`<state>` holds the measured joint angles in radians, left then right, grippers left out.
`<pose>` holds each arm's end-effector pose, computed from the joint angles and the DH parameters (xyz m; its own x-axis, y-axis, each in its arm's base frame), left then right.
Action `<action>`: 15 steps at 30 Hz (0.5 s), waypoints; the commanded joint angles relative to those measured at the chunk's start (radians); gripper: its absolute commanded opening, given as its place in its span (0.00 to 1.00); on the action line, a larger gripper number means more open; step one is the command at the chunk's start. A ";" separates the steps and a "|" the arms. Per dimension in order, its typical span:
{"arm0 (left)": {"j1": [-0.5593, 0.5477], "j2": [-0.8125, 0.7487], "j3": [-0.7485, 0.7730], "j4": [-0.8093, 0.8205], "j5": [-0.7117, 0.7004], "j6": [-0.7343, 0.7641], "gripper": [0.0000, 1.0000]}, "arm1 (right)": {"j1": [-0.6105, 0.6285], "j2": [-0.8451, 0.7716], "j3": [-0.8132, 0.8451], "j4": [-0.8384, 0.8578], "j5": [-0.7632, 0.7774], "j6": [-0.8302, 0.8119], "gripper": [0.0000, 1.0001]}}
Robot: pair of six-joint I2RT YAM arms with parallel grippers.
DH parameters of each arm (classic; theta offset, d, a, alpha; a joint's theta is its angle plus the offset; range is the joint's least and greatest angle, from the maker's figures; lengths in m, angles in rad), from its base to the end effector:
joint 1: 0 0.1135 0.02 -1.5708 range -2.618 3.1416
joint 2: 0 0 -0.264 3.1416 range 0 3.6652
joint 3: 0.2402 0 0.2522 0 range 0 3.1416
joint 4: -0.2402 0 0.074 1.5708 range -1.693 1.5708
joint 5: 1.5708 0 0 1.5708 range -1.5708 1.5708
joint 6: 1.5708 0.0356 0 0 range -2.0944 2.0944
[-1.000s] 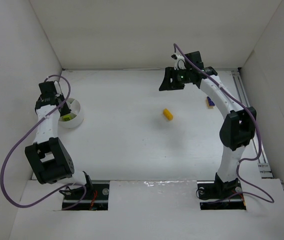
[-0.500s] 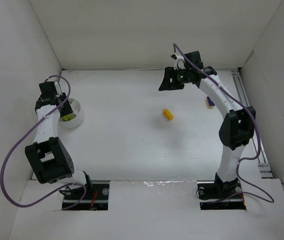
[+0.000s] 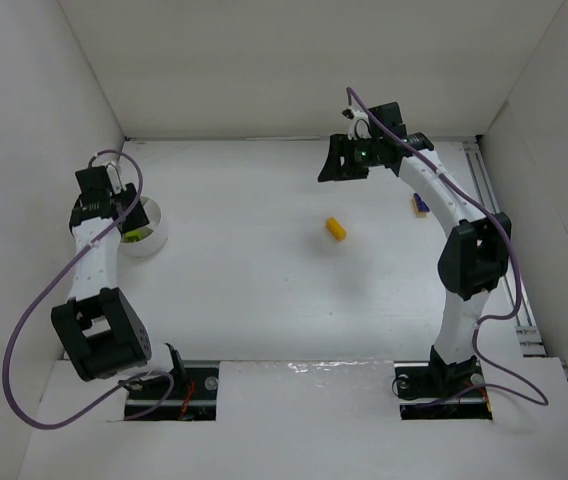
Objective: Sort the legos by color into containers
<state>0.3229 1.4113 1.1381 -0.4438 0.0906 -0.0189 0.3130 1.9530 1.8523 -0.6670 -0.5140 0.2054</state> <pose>0.2975 0.0961 0.2939 -0.6183 -0.2267 -0.7525 -0.2631 0.9620 -0.0737 0.4168 0.1533 0.3206 -0.7702 -0.0626 -0.6347 -0.4572 0.7480 0.4810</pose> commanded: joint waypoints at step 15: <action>0.005 -0.379 -0.086 0.140 0.460 0.129 0.86 | -0.078 -0.100 -0.289 0.038 0.242 -0.164 0.95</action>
<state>0.3229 1.0813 1.0676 -0.3470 0.4892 0.0853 0.2127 1.9167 1.6176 -0.6697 -0.3527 0.1017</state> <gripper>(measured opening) 0.858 0.921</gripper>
